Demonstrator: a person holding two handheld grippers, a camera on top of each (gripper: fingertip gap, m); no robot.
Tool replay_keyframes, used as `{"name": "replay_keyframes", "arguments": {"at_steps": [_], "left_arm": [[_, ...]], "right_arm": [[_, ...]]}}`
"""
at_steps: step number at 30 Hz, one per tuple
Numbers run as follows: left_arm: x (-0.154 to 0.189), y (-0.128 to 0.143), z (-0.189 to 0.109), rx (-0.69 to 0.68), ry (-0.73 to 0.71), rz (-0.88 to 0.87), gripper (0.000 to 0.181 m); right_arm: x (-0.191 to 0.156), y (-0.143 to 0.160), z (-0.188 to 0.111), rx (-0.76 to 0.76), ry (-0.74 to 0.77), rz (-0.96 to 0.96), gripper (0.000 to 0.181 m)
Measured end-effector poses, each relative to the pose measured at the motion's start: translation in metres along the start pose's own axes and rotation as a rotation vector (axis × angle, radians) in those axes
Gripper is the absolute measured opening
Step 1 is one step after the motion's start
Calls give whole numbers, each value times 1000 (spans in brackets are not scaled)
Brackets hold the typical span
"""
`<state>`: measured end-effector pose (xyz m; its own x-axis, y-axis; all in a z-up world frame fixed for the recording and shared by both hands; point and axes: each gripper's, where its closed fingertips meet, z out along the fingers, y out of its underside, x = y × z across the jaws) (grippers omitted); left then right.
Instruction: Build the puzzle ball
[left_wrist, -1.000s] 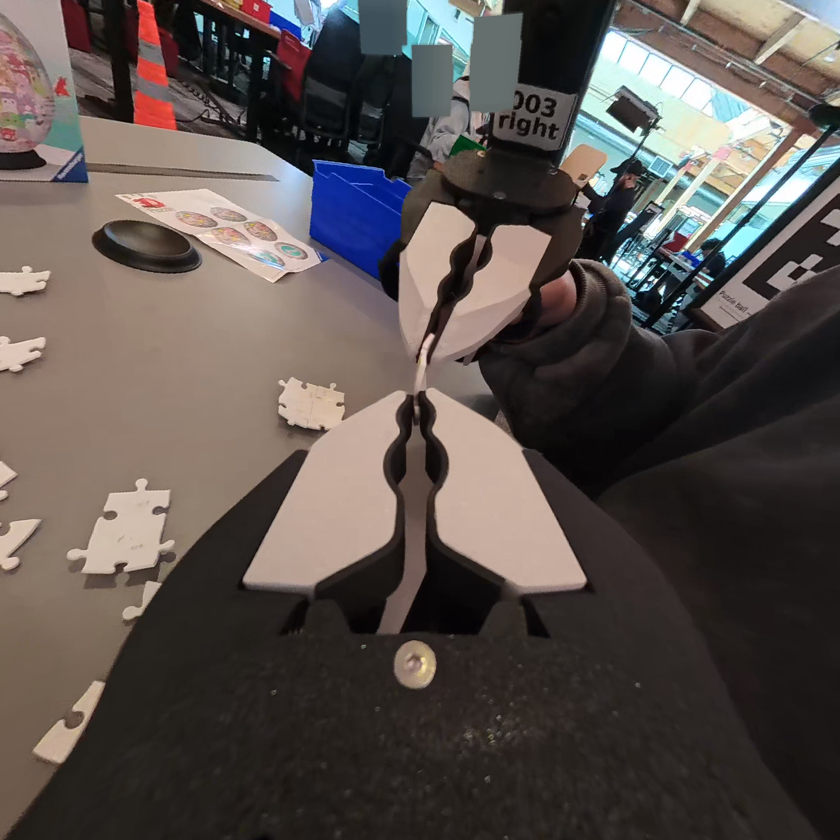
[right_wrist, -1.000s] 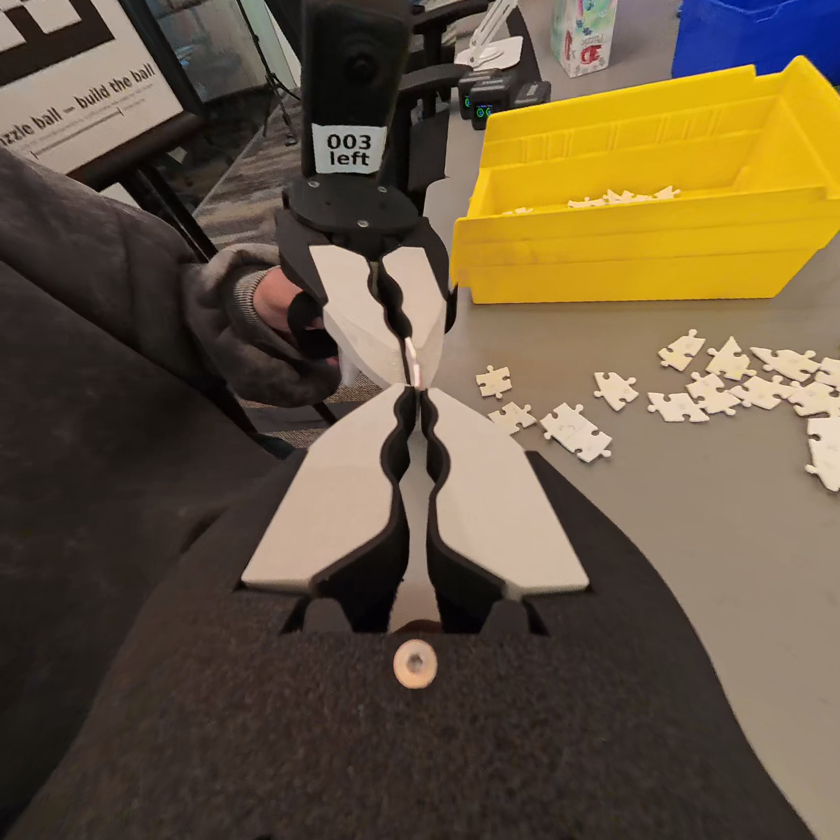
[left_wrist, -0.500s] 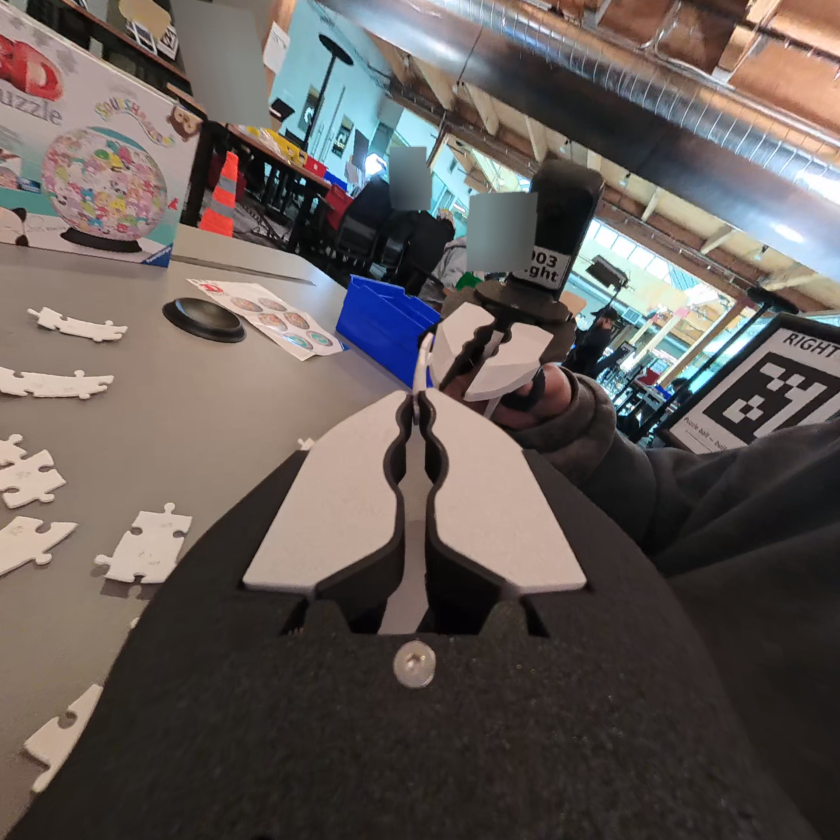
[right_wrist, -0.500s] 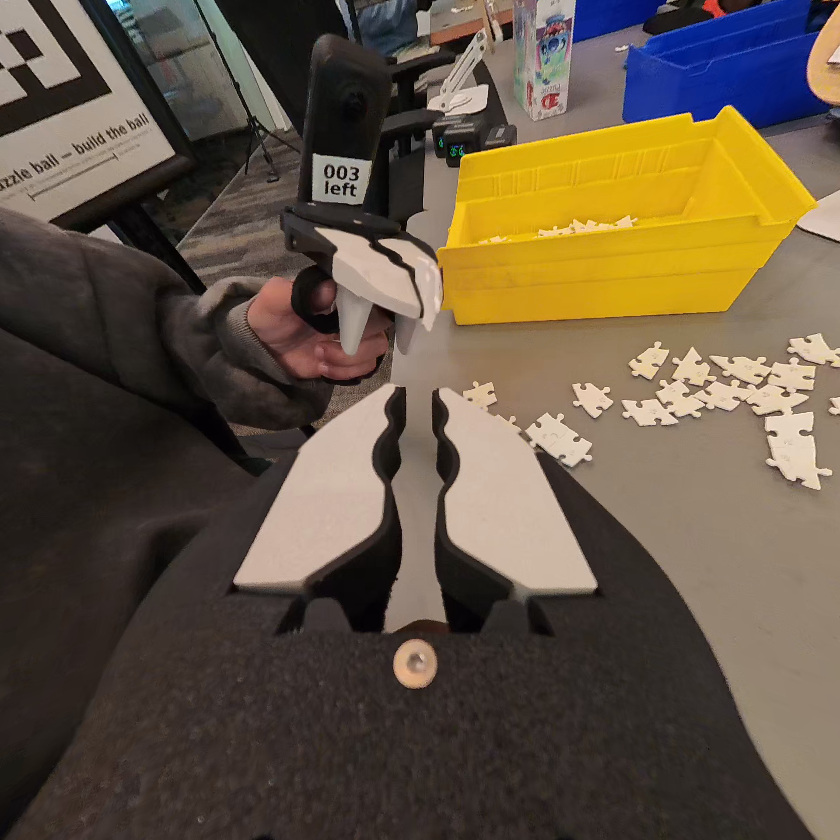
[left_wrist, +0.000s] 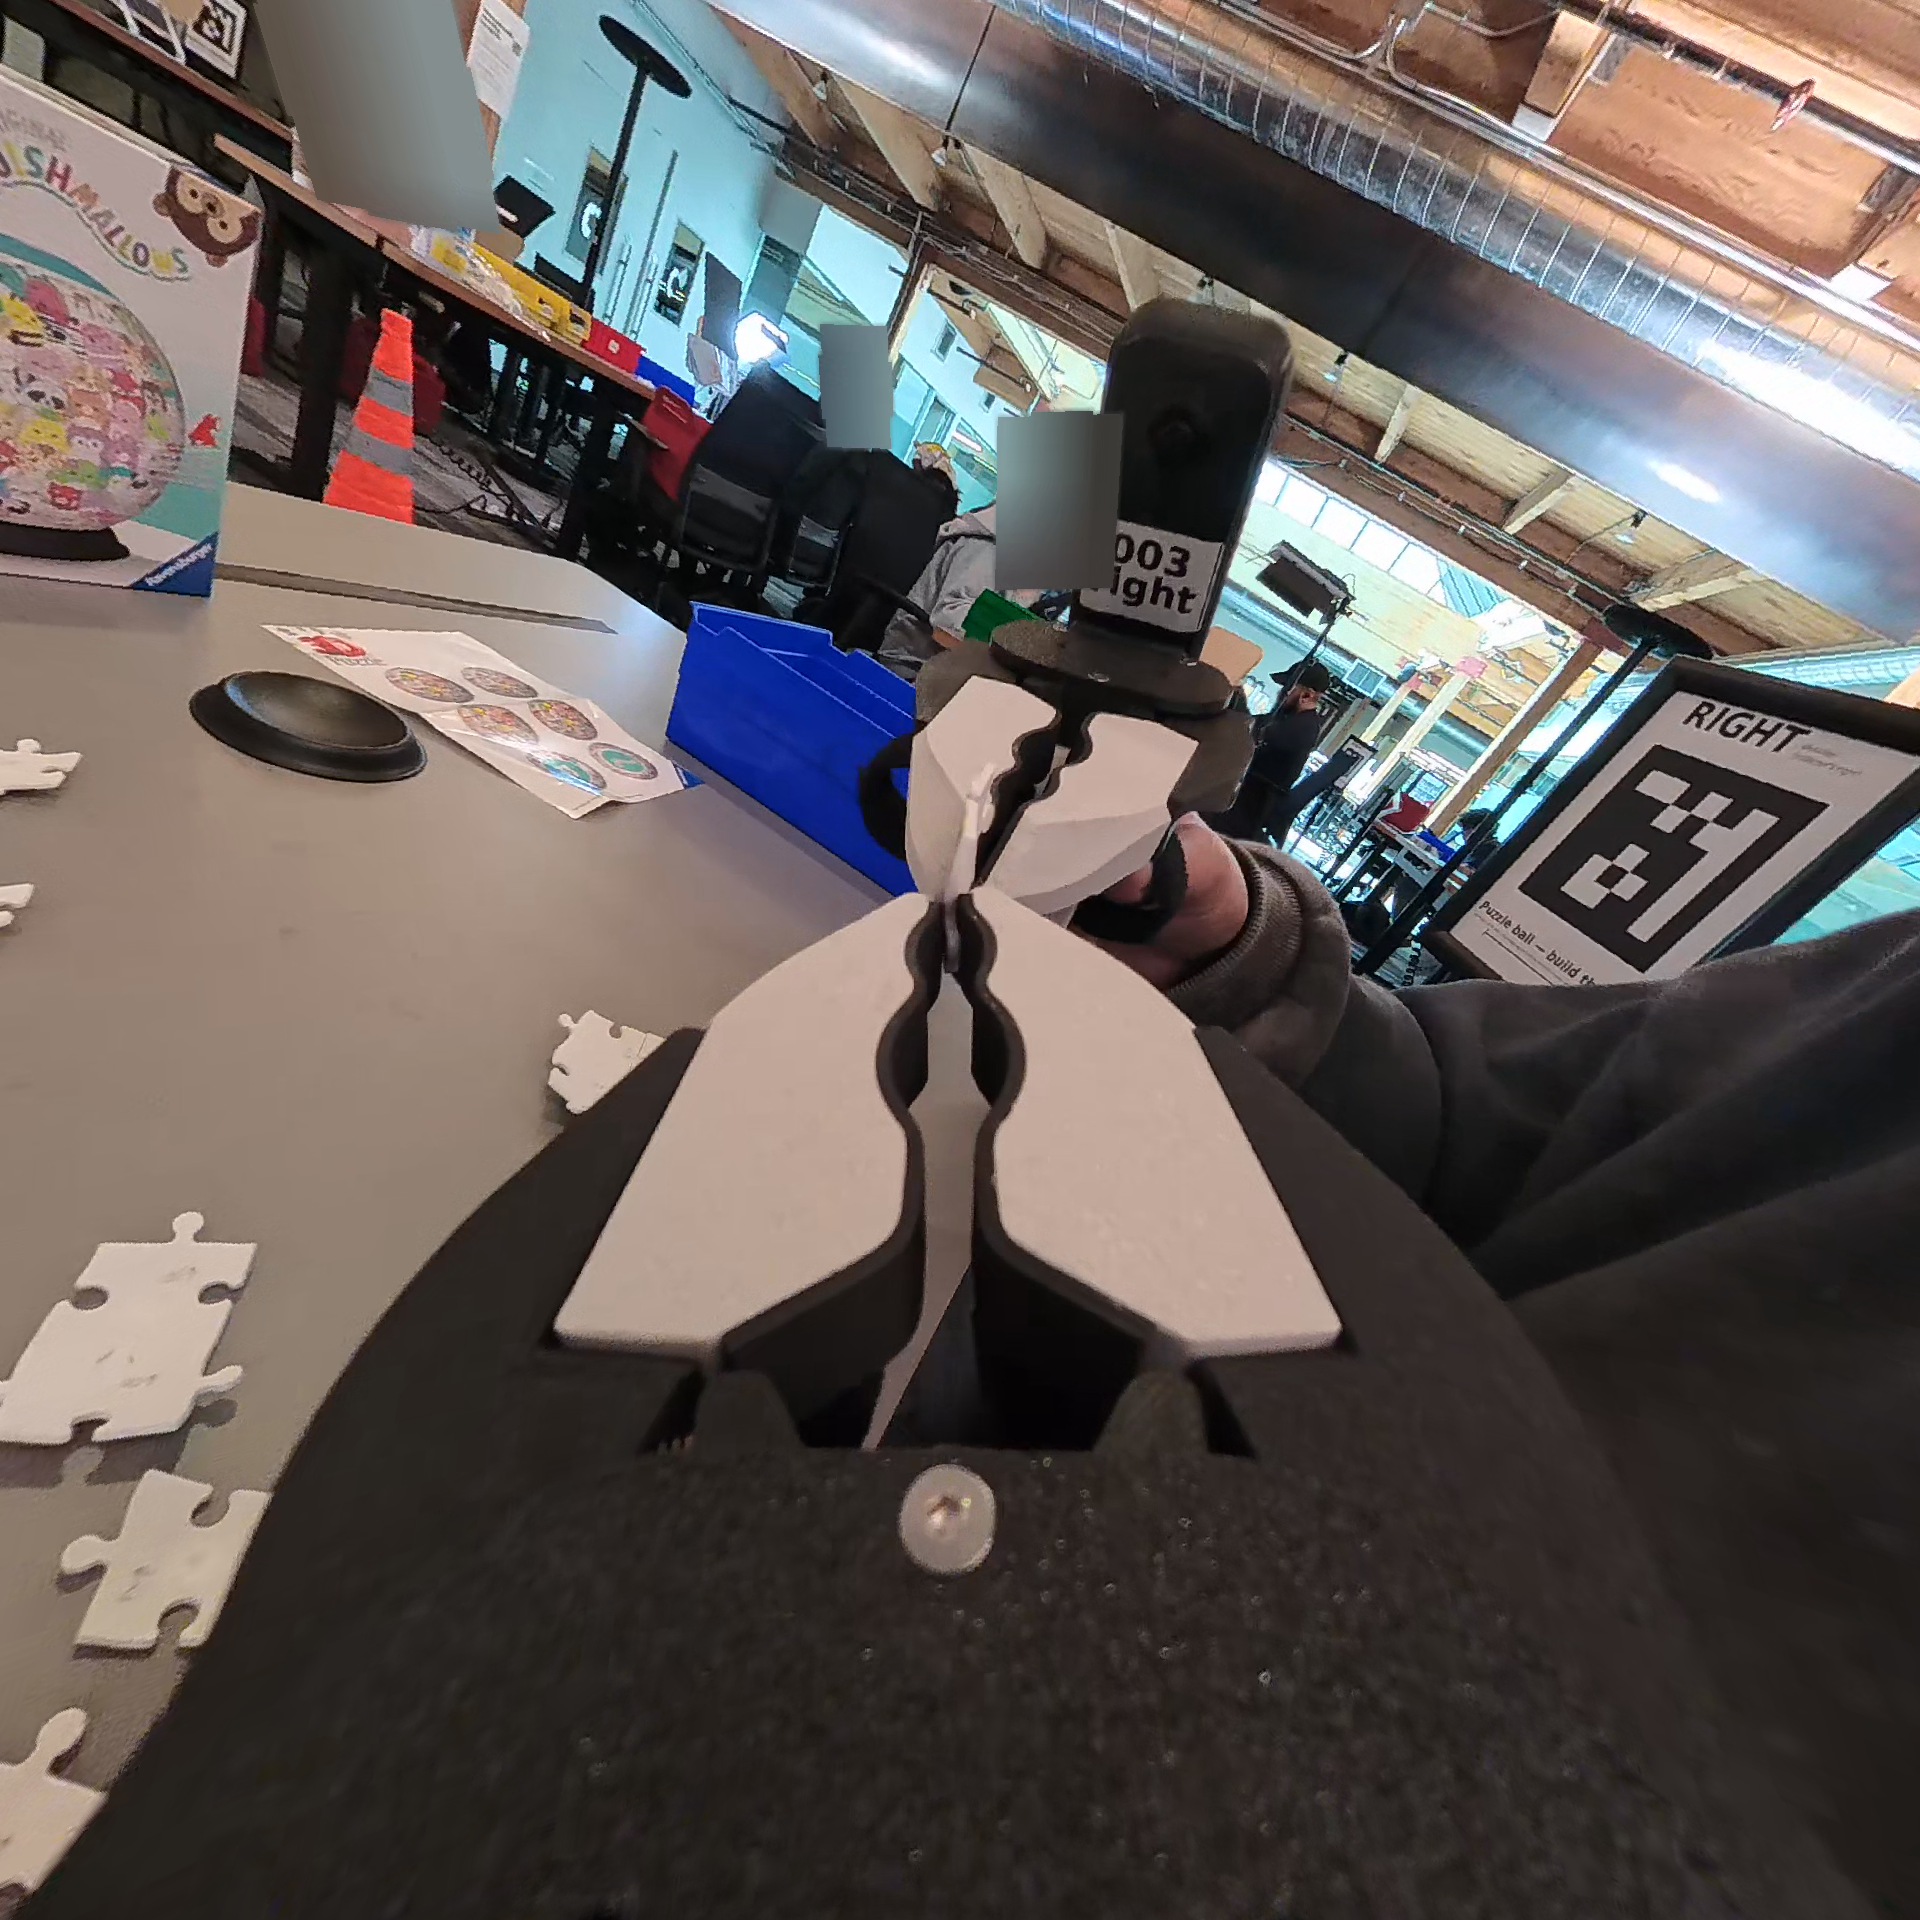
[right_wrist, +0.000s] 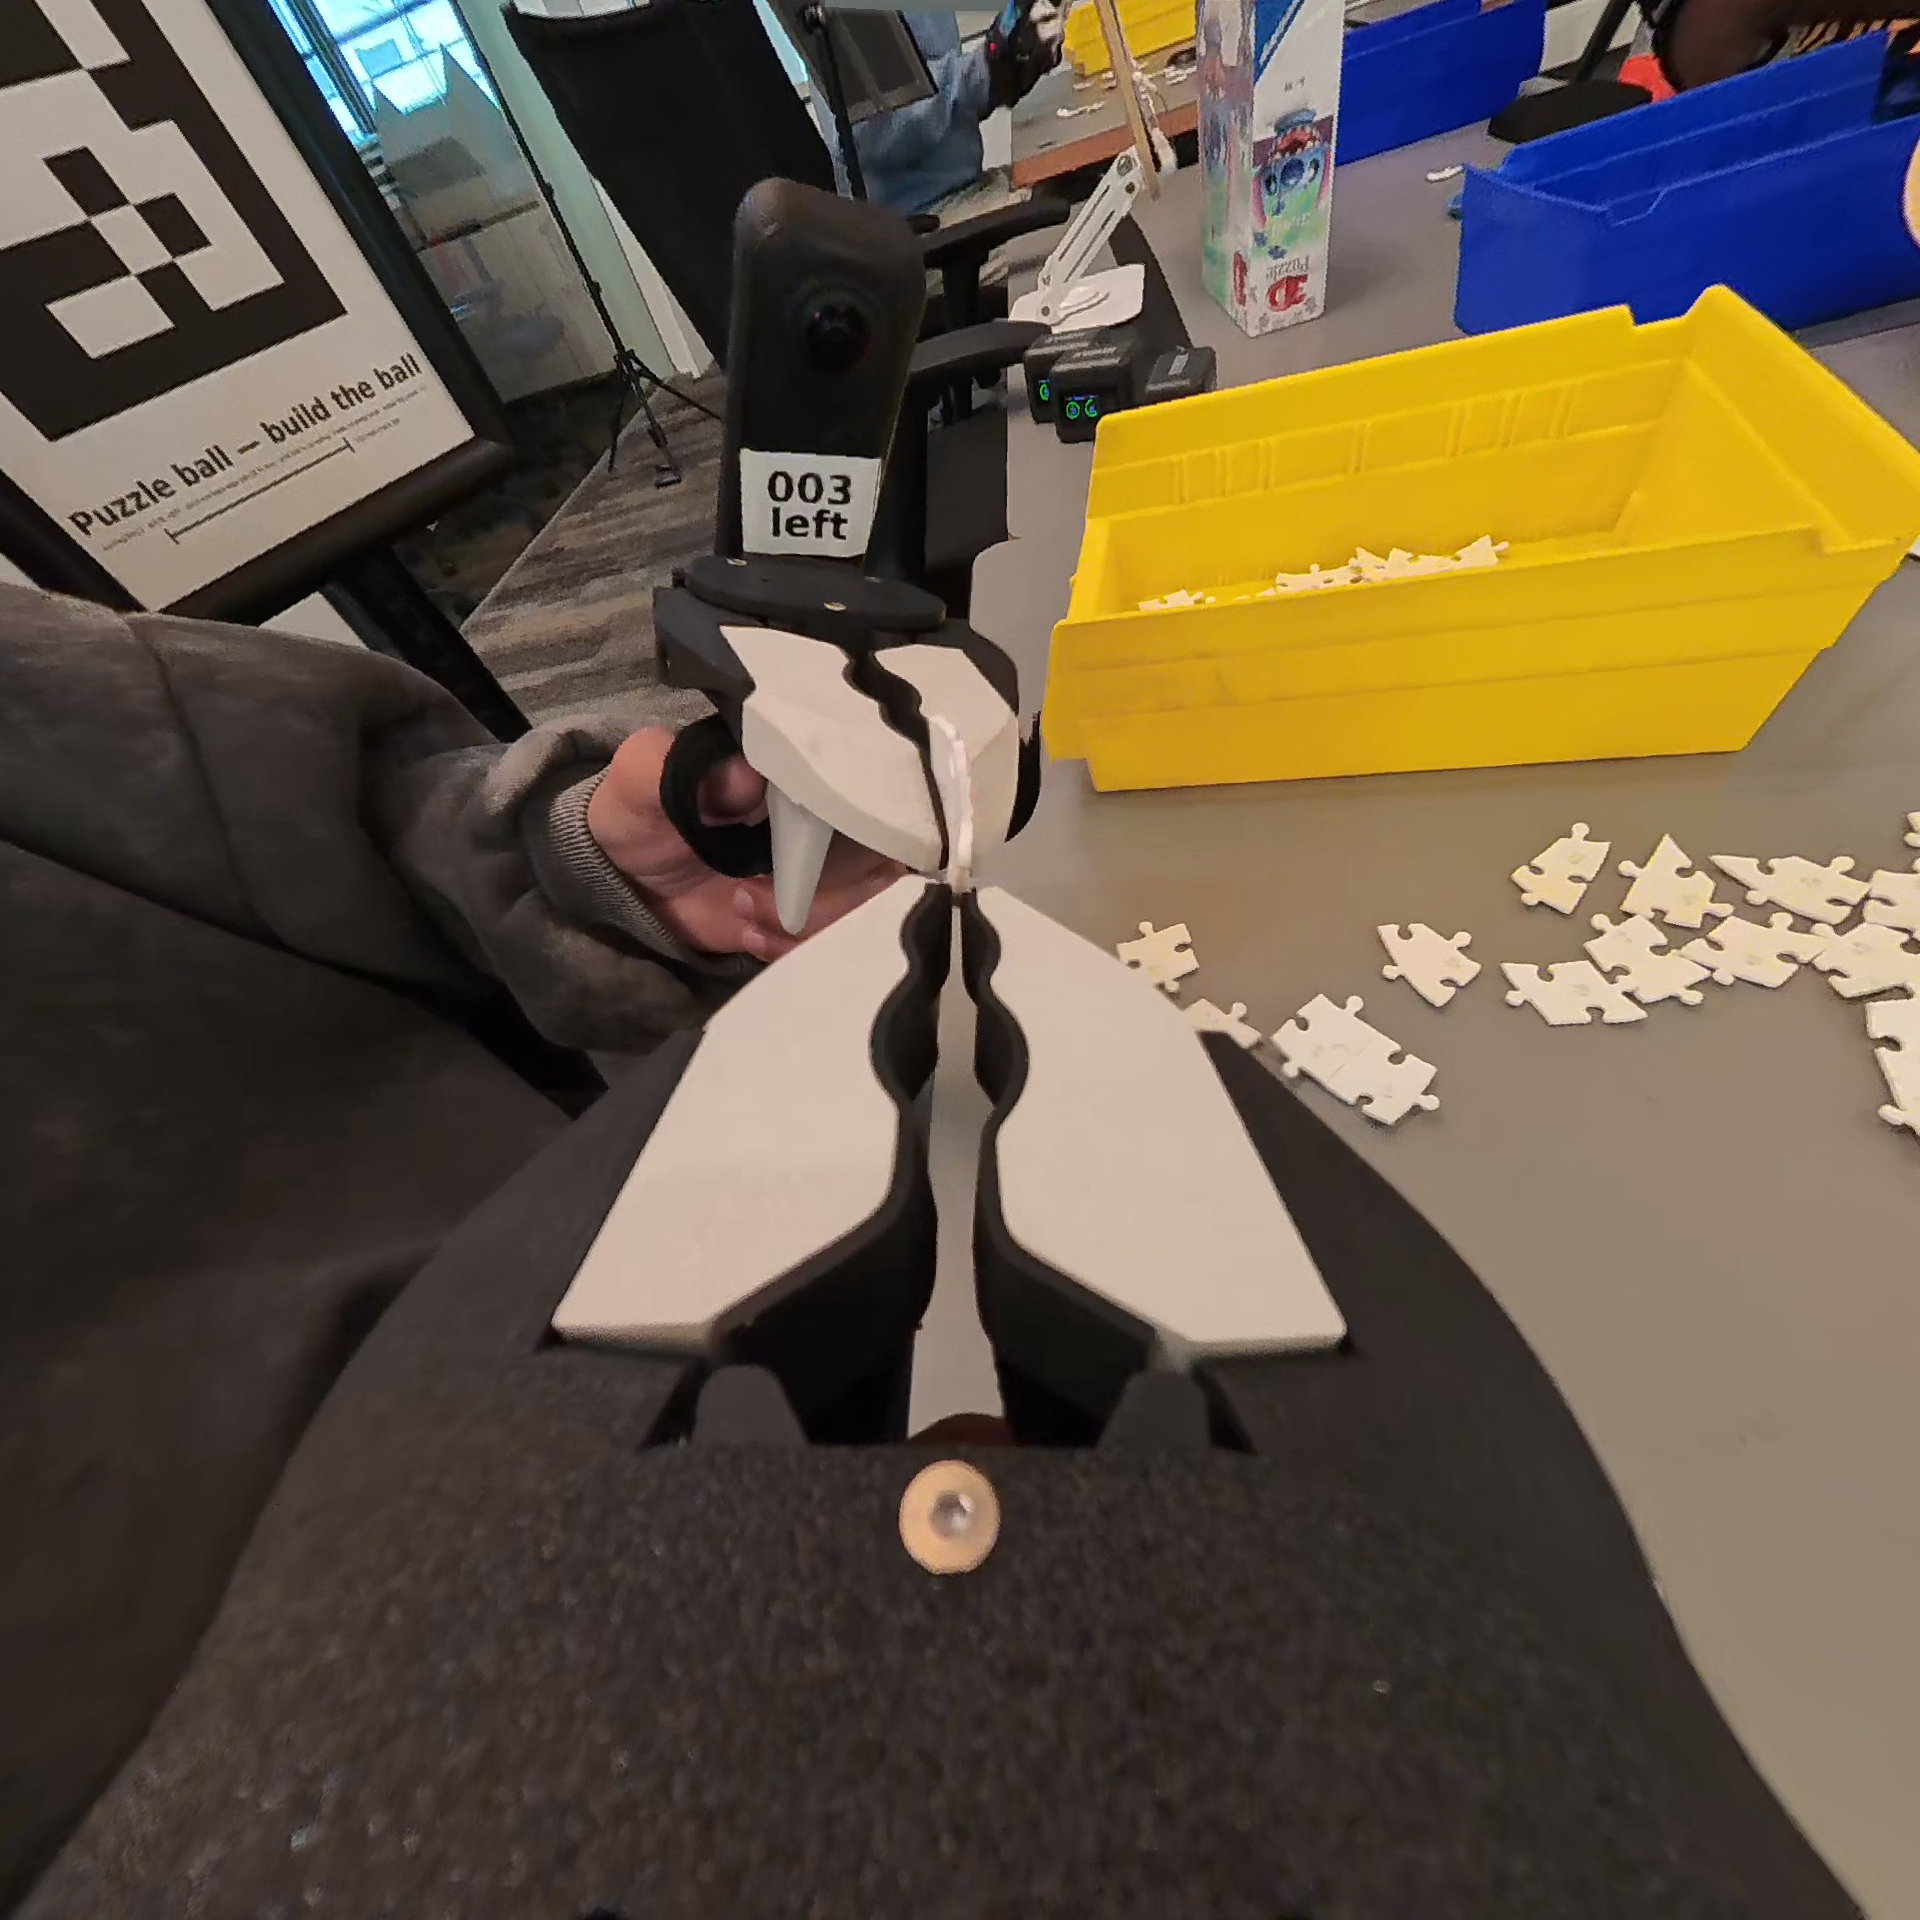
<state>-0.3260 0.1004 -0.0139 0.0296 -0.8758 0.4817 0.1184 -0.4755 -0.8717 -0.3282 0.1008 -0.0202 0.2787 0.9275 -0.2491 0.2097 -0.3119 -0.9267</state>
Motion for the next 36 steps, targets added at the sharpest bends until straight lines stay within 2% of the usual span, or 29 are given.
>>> {"name": "replay_keyframes", "arguments": {"at_steps": [3, 5, 6, 13, 19, 24, 28, 36], "left_arm": [[-1, 3, -1, -12, -31, 7, 6], [-5, 7, -6, -26, -68, 8, 25], [-7, 9, -10, -28, -90, 7, 29], [-17, 16, -46, -22, -262, 44, 29], [-21, 8, -51, 4, -301, 69, 27], [-22, 4, -48, 10, -299, 76, 27], [-28, 0, -47, 0, -319, 101, 27], [-45, 6, -38, -57, -313, 111, 27]], "right_arm": [[0, 2, 1, 0, -13, 25, 2], [5, 2, -3, -5, 10, 16, 2], [8, 1, -6, -6, 23, 16, 2], [57, -11, -47, -19, 234, 77, 2], [115, -24, -58, -110, 377, 117, 2], [172, -25, -43, -313, 427, 114, 2], [224, -30, -23, -415, 426, 153, 2], [310, -15, 25, -622, 389, 175, 2]]}}
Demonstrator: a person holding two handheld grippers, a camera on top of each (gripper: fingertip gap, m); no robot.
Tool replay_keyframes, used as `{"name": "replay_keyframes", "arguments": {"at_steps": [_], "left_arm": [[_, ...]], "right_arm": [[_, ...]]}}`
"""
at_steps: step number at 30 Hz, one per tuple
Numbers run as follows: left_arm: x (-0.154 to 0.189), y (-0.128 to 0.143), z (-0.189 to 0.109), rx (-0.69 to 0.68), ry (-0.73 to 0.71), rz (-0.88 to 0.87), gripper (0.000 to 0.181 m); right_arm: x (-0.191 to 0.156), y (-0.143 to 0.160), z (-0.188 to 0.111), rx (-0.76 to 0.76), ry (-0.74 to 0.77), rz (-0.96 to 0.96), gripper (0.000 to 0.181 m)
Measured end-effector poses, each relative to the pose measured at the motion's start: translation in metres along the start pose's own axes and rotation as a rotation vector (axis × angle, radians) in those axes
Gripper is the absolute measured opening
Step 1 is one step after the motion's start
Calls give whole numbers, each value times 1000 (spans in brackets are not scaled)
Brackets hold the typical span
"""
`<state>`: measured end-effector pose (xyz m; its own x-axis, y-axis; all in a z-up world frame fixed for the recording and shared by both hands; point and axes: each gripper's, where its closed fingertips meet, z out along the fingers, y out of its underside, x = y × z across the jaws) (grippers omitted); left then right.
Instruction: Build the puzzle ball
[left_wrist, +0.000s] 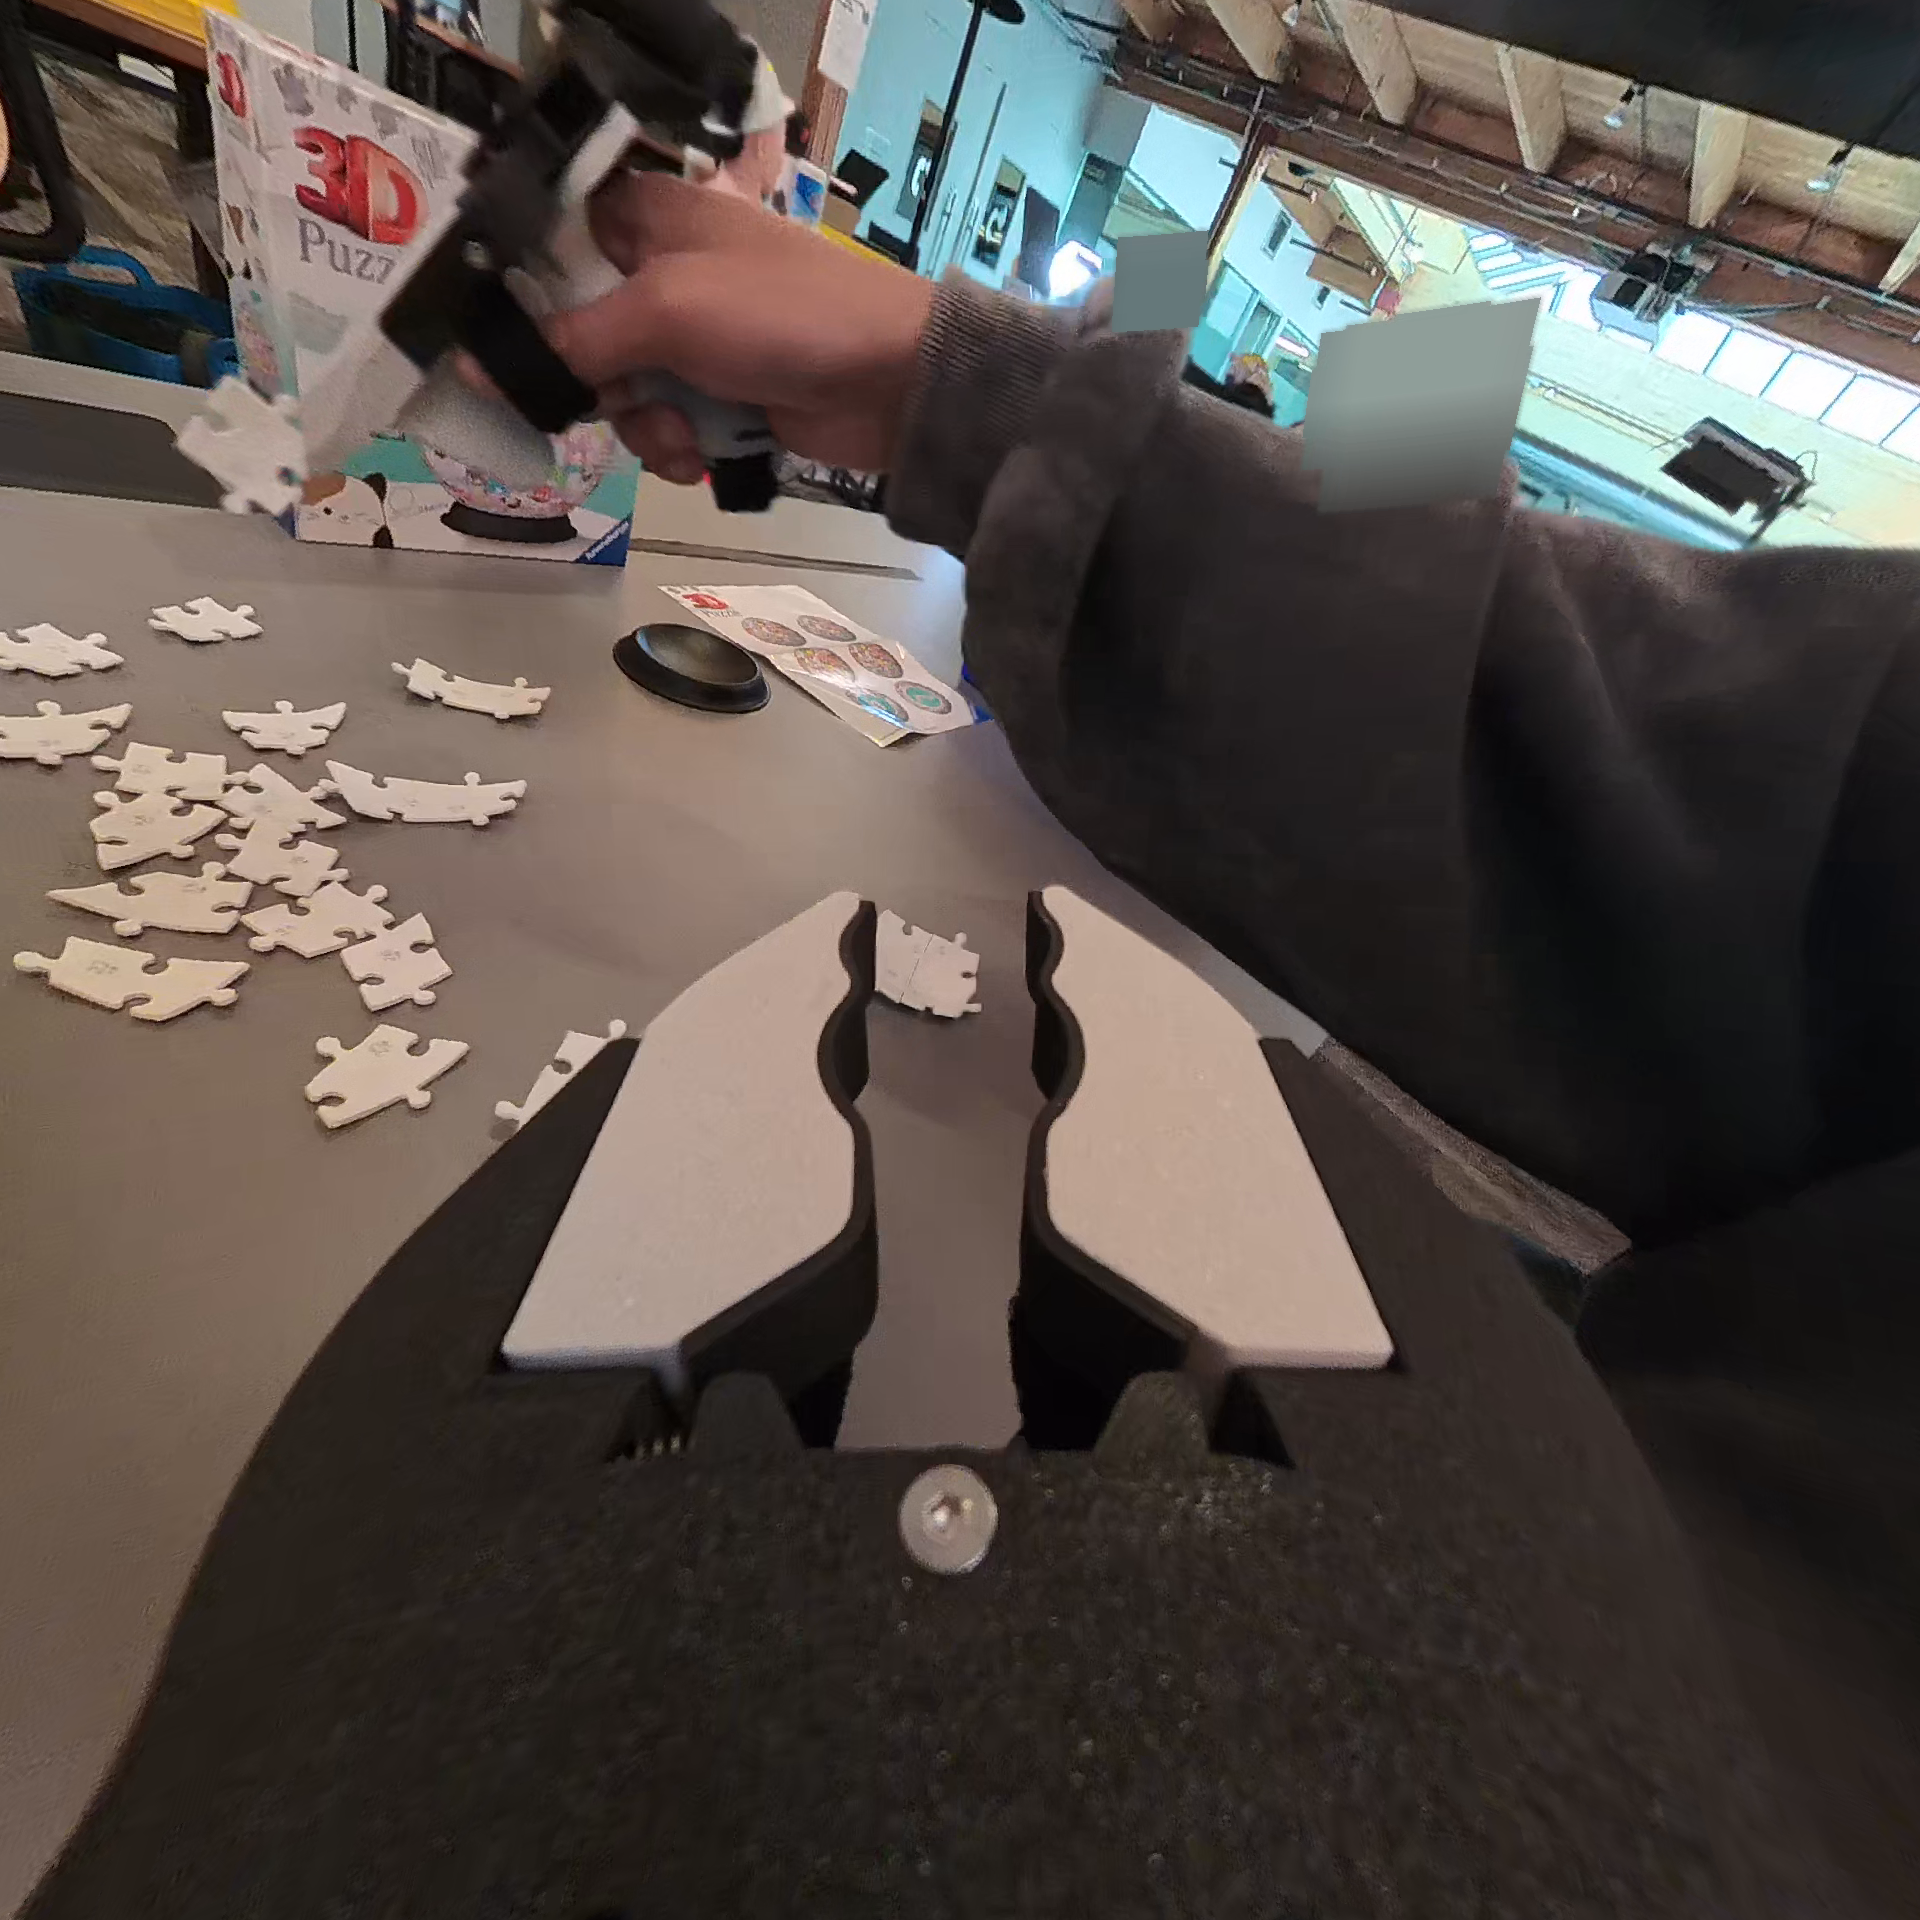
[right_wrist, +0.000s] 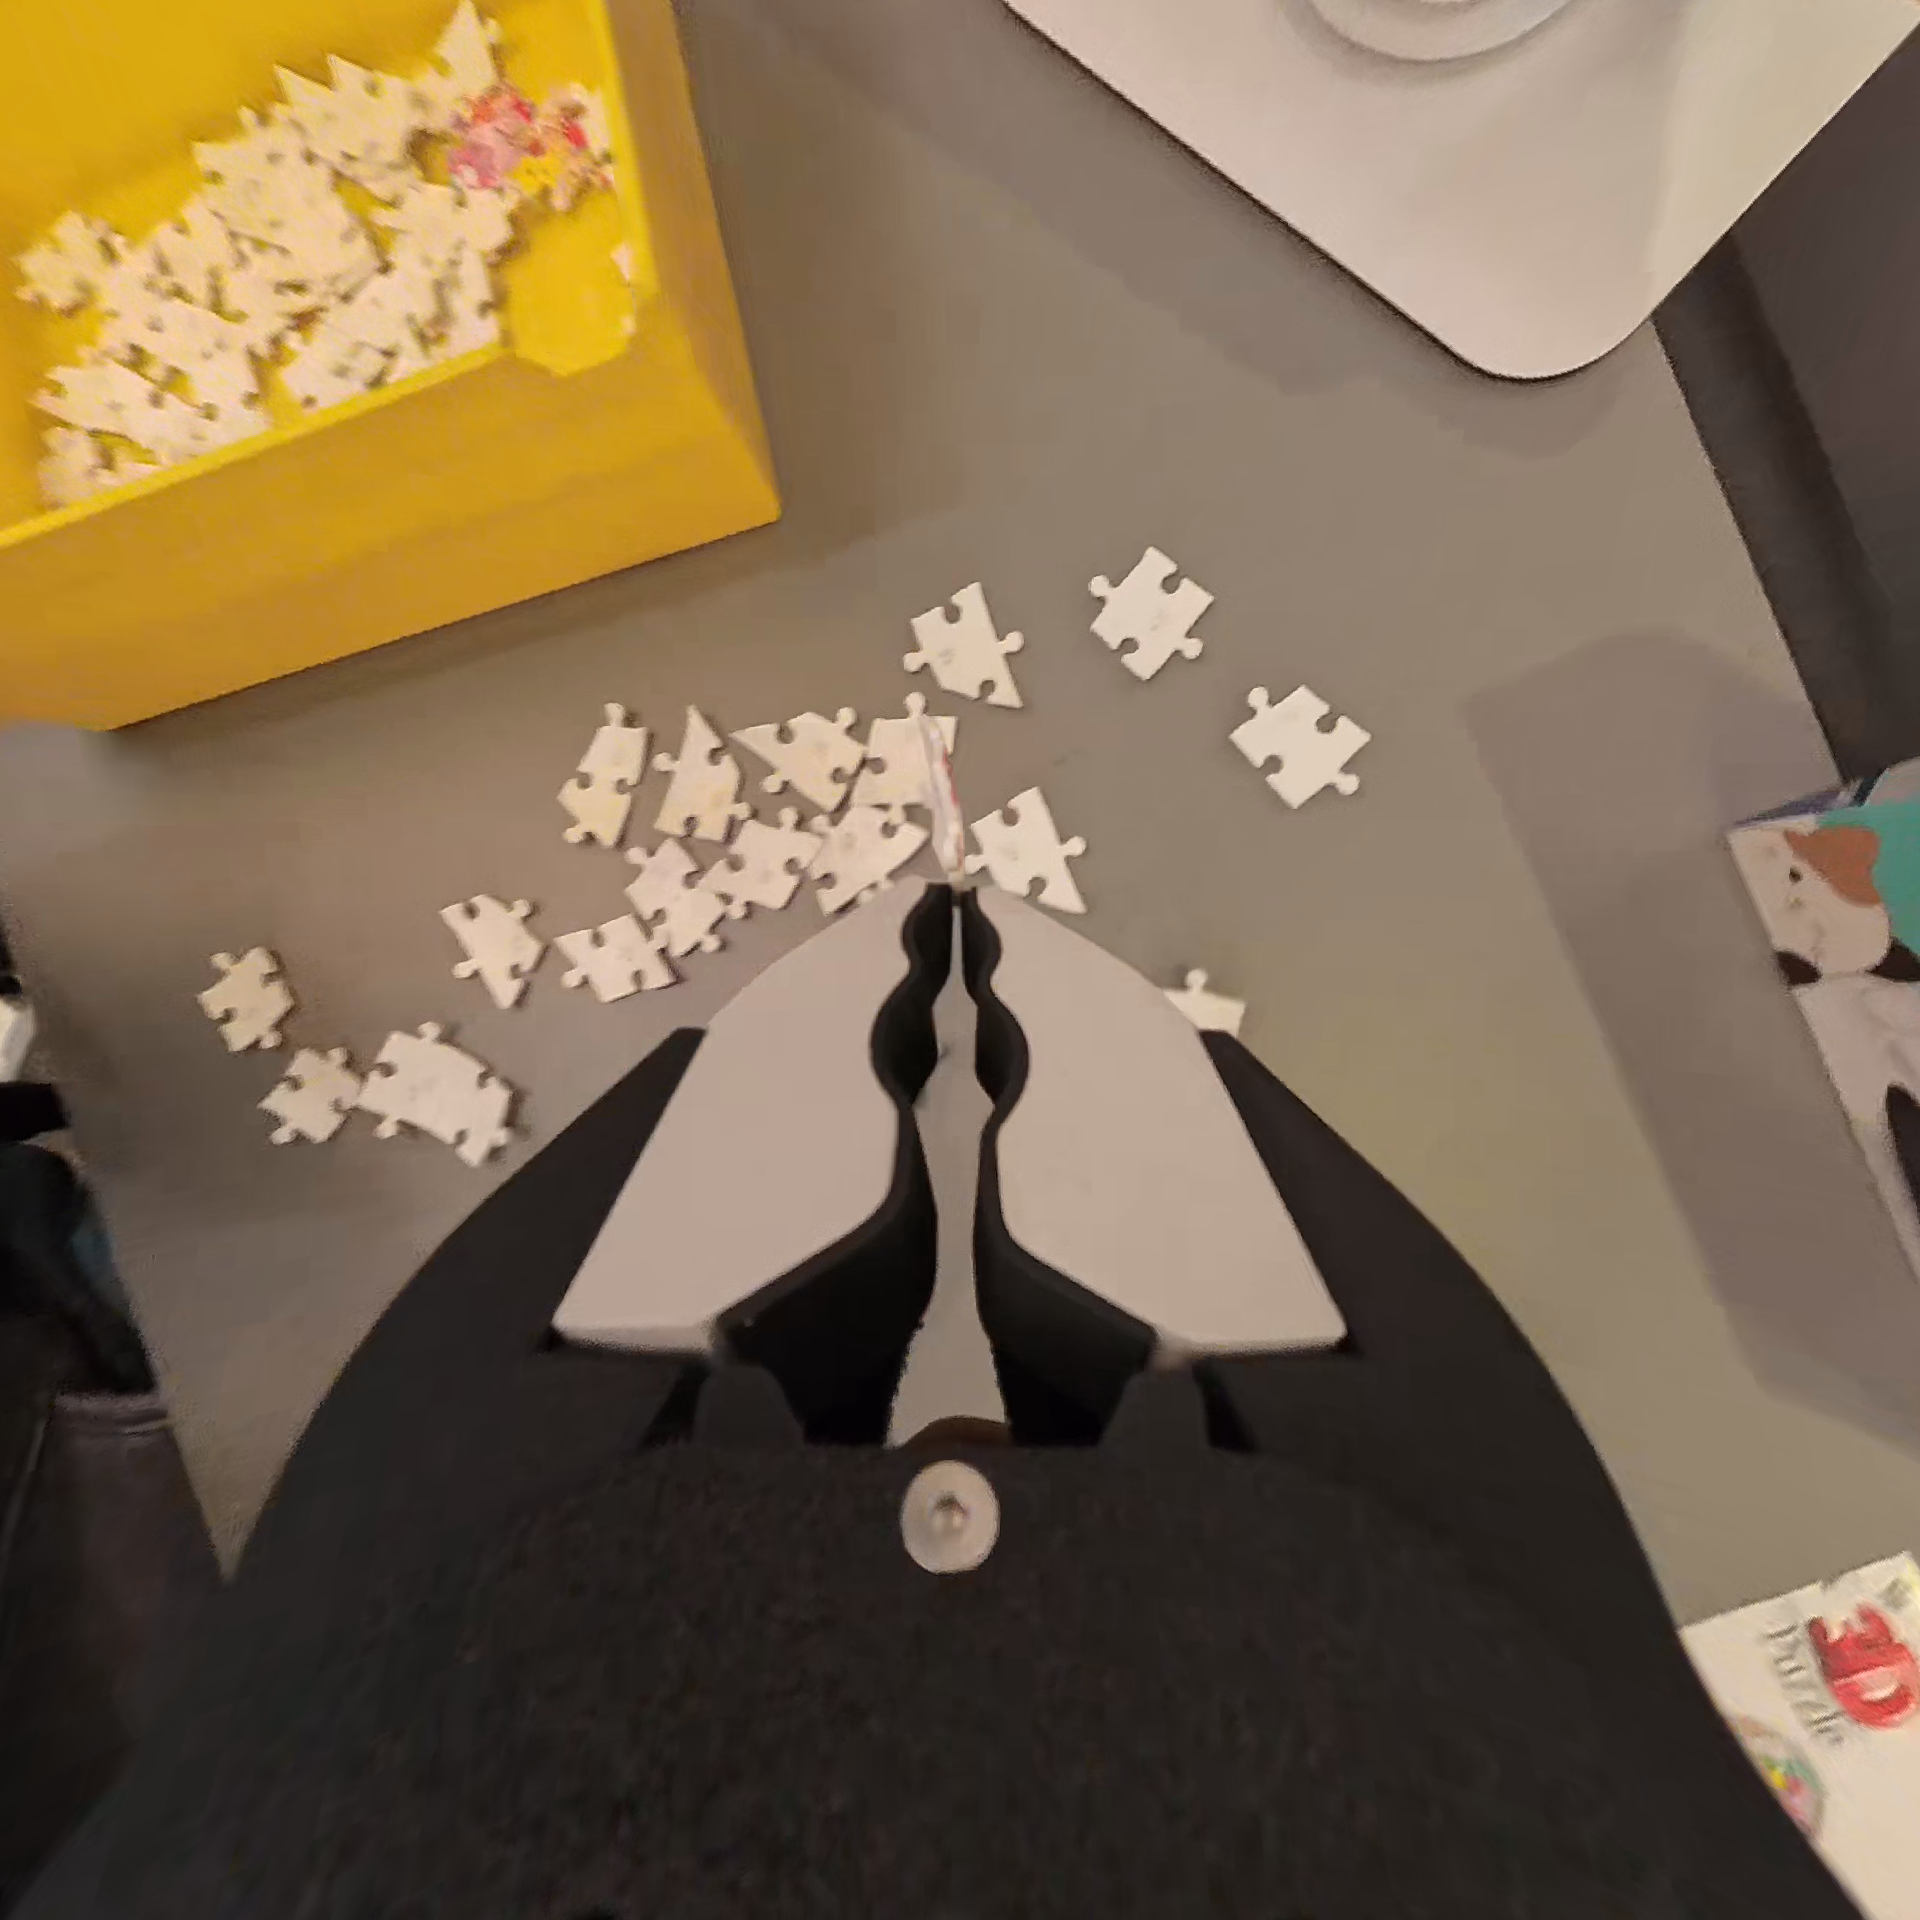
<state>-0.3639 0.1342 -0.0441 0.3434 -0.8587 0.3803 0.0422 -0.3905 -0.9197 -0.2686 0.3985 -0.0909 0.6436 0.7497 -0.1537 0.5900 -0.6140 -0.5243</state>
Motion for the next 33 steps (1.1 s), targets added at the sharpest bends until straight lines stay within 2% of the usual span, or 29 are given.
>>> {"name": "replay_keyframes", "arguments": {"at_steps": [6, 9, 12, 17, 19, 21, 27, 31, 33], "left_arm": [[-8, 7, 9, -45, 33, -21, 27], [-11, 8, 10, -49, 41, -34, 27], [-16, 7, 8, -46, 35, -47, 27], [-24, 7, 6, -46, 32, -70, 27], [-27, 8, 6, -53, 37, -83, 27], [-29, 10, 6, -57, 34, -90, 27], [-37, 7, -1, -39, 23, -109, 27], [-44, 4, -7, -23, 1, -112, 27], [-46, 1, -12, -17, -15, -96, 28]], "right_arm": [[24, -13, 39, -105, -45, -42, 2], [-2, -18, 58, -161, -259, -112, 2], [-18, -16, 81, -271, -360, -166, 2], [-35, -10, 107, -434, -497, -203, 2], [-28, -9, 115, -485, -474, -229, 2], [-30, -12, 119, -493, -504, -229, 2], [-20, -16, 124, -516, -460, -270, 9], [-20, -15, 115, -504, -463, -264, 14], [-21, -17, 99, -463, -465, -249, 14]]}}
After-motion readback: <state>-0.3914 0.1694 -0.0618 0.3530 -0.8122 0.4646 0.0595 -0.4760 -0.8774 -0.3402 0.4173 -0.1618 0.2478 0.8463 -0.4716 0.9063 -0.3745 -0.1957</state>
